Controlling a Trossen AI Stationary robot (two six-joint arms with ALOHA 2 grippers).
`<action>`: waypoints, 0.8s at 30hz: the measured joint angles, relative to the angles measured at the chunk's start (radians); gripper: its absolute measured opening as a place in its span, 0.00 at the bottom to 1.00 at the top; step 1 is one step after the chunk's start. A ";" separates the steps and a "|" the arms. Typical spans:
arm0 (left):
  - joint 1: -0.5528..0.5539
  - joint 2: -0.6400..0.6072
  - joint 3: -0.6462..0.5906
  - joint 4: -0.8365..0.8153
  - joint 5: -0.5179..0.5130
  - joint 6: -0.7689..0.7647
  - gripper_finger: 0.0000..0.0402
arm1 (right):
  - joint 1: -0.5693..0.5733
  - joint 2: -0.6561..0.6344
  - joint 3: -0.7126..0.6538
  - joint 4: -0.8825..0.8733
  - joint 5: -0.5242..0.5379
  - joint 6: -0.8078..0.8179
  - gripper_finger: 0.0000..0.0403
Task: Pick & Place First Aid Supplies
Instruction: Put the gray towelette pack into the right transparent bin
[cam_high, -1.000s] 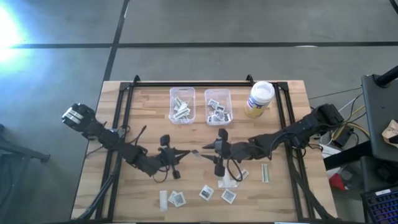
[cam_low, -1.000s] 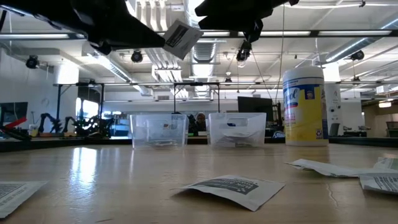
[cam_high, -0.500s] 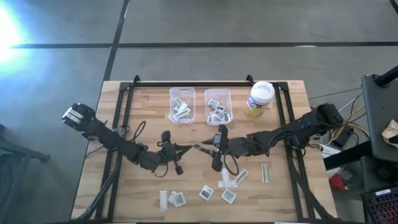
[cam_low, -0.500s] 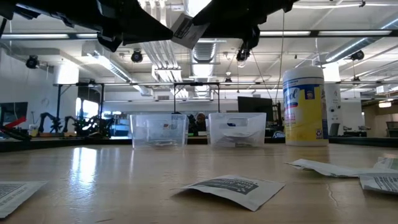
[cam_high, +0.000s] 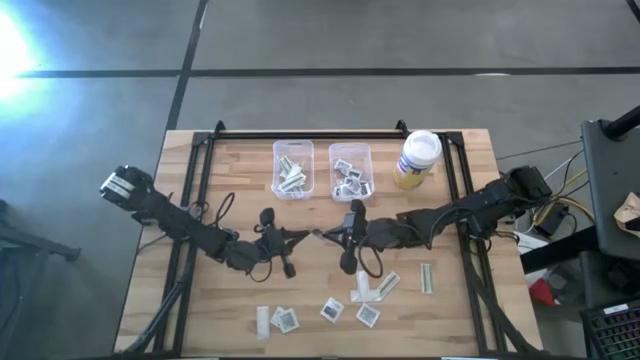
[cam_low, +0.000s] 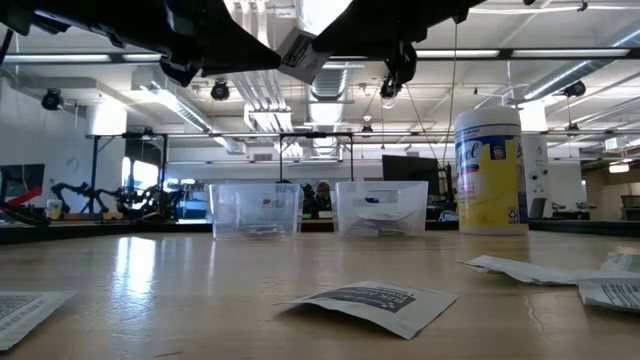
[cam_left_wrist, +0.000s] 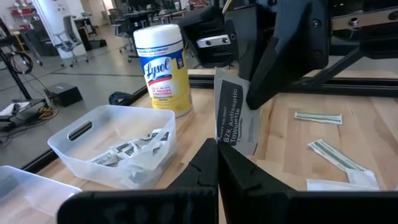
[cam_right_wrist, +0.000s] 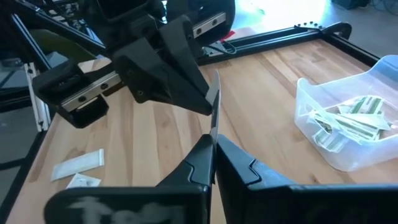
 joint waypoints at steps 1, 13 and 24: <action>0.000 0.000 0.000 0.000 0.000 -0.004 0.00 | 0.000 0.000 0.000 -0.001 0.000 0.000 0.02; 0.000 0.000 0.000 0.000 0.023 -0.008 0.04 | 0.000 0.000 -0.003 -0.039 0.001 0.019 0.02; -0.004 -0.007 0.000 -0.043 0.037 0.017 0.34 | -0.009 -0.011 -0.004 -0.176 0.103 0.041 0.02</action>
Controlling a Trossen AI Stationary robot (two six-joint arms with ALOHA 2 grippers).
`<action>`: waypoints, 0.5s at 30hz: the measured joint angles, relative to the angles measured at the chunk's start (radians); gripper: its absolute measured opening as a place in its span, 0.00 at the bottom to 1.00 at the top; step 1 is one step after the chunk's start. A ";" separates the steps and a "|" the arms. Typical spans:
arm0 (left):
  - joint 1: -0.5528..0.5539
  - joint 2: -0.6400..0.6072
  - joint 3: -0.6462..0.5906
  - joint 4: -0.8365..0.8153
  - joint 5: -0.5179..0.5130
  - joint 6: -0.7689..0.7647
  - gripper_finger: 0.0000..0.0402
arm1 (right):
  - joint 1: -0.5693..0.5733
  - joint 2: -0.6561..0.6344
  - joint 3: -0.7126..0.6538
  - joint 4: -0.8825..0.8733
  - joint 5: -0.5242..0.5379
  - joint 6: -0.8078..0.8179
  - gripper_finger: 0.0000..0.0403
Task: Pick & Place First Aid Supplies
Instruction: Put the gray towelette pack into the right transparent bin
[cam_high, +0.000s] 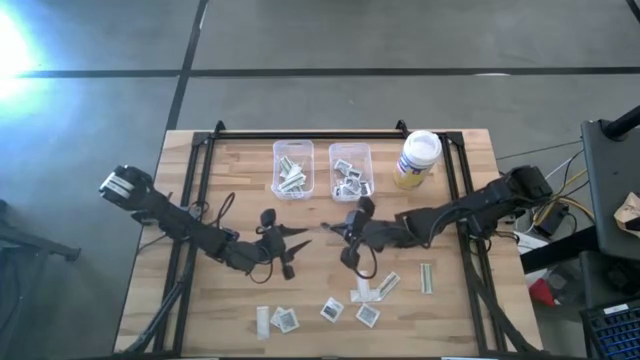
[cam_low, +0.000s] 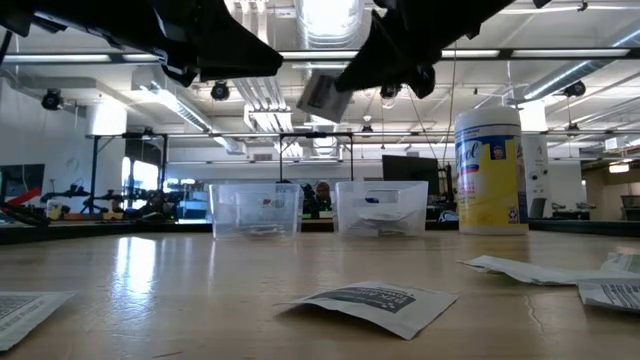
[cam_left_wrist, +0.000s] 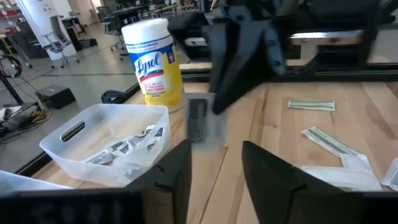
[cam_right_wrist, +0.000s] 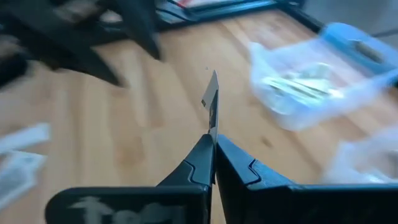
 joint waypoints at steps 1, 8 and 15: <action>0.000 -0.004 0.000 -0.011 0.000 -0.007 0.35 | -0.004 -0.003 0.000 -0.025 0.019 0.000 0.02; -0.018 -0.048 0.000 -0.120 0.000 -0.033 0.38 | -0.058 -0.033 0.000 -0.141 0.136 -0.007 0.02; -0.033 -0.085 0.000 -0.235 0.003 -0.123 0.38 | -0.143 -0.041 0.000 -0.161 0.167 -0.061 0.02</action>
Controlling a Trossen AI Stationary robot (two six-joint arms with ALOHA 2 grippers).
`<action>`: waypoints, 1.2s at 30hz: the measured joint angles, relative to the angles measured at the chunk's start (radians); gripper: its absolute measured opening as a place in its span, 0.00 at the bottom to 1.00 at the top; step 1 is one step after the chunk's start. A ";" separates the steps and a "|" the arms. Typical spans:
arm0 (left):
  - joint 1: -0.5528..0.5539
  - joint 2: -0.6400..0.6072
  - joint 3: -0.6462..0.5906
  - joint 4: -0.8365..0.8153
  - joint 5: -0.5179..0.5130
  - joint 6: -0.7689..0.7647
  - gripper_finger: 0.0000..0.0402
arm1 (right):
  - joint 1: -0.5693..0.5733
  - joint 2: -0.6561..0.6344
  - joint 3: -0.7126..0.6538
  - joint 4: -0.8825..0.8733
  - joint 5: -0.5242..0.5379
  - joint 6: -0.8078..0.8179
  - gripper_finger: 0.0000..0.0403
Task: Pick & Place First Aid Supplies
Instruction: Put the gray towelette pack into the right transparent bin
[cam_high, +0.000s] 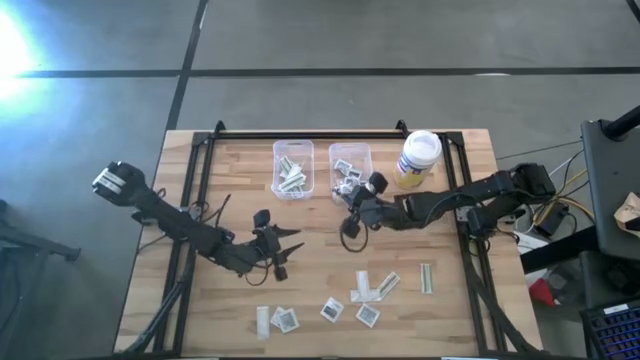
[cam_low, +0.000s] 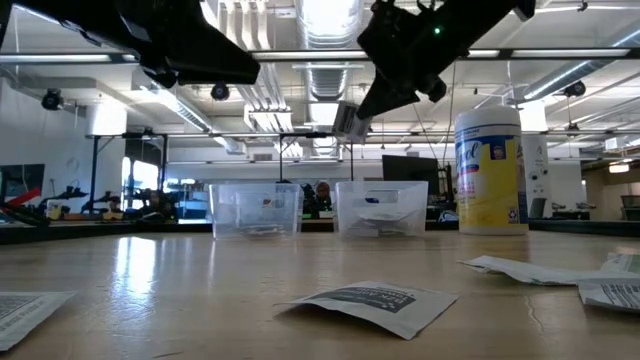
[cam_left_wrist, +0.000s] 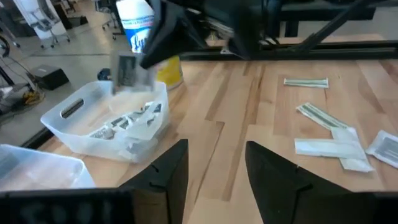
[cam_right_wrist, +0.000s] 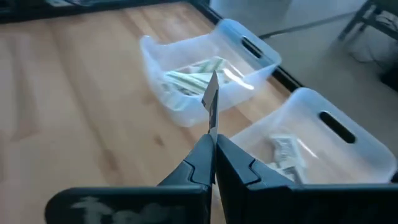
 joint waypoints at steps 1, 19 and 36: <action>-0.004 -0.002 0.000 -0.018 0.001 -0.013 0.38 | -0.012 0.000 0.000 -0.005 0.000 -0.001 0.02; -0.054 -0.004 0.000 -0.121 0.211 -0.133 0.38 | -0.248 0.000 -0.029 -0.069 -0.167 0.179 0.02; -0.104 -0.004 0.000 -0.152 0.315 -0.186 0.38 | -0.392 0.000 -0.031 -0.071 -0.424 0.245 0.02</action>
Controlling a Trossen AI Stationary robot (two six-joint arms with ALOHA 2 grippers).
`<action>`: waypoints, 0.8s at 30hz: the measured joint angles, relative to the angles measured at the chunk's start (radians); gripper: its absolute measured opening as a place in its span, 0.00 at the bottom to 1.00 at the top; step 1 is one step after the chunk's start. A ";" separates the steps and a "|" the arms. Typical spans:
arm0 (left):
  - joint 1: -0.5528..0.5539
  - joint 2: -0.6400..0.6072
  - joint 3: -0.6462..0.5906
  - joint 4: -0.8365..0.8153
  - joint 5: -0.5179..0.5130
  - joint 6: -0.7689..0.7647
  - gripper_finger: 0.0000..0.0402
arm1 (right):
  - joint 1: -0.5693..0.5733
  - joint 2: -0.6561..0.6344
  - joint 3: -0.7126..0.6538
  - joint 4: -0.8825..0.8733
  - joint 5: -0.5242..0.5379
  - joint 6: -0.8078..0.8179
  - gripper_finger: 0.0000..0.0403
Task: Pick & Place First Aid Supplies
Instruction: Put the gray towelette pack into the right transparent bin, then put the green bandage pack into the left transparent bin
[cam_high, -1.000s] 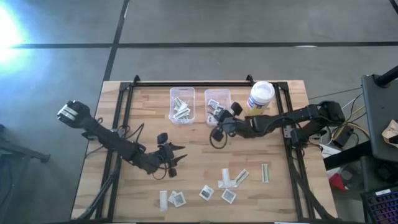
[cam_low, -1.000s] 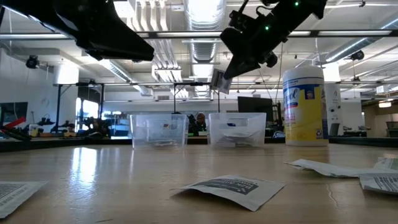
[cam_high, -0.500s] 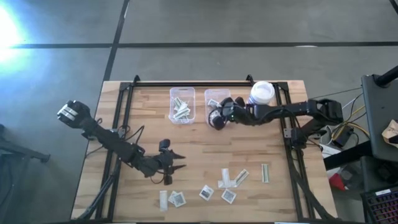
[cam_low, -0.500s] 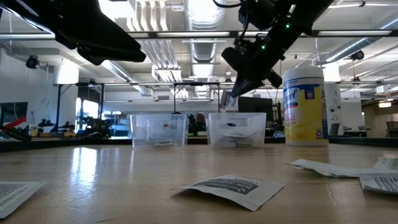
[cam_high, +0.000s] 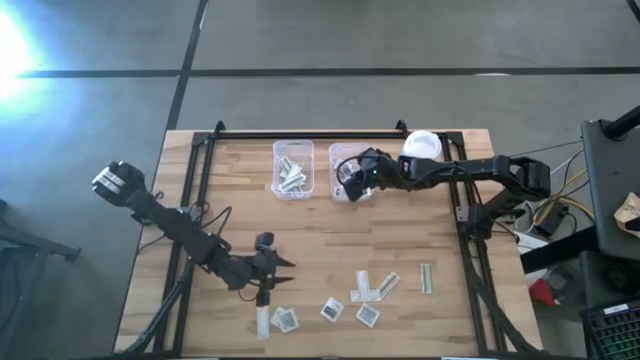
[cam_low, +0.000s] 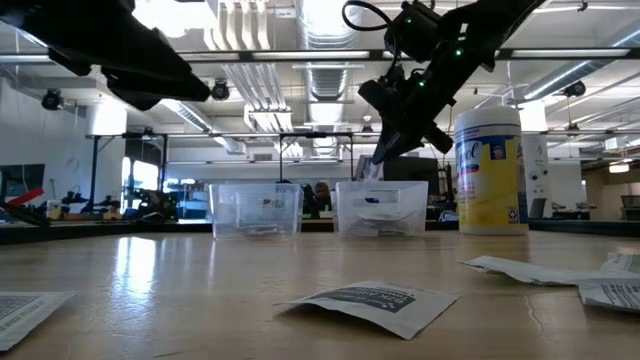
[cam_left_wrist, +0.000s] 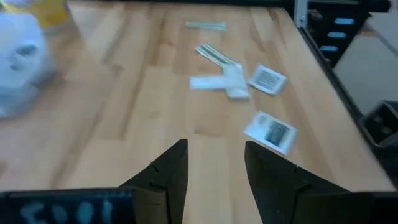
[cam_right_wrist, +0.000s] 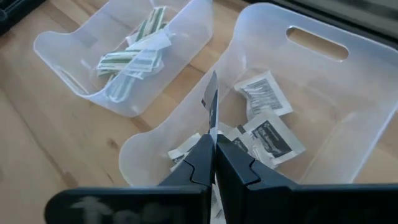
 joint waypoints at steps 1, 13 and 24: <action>-0.007 0.000 0.000 -0.008 0.008 -0.014 0.38 | -0.003 0.000 0.000 -0.004 -0.004 0.000 0.02; -0.095 0.000 -0.003 -0.141 0.153 -0.223 0.38 | -0.006 0.000 -0.002 -0.015 0.000 -0.017 0.03; -0.116 0.000 -0.004 -0.256 0.313 -0.429 0.38 | -0.006 0.000 -0.002 -0.014 0.004 -0.030 0.22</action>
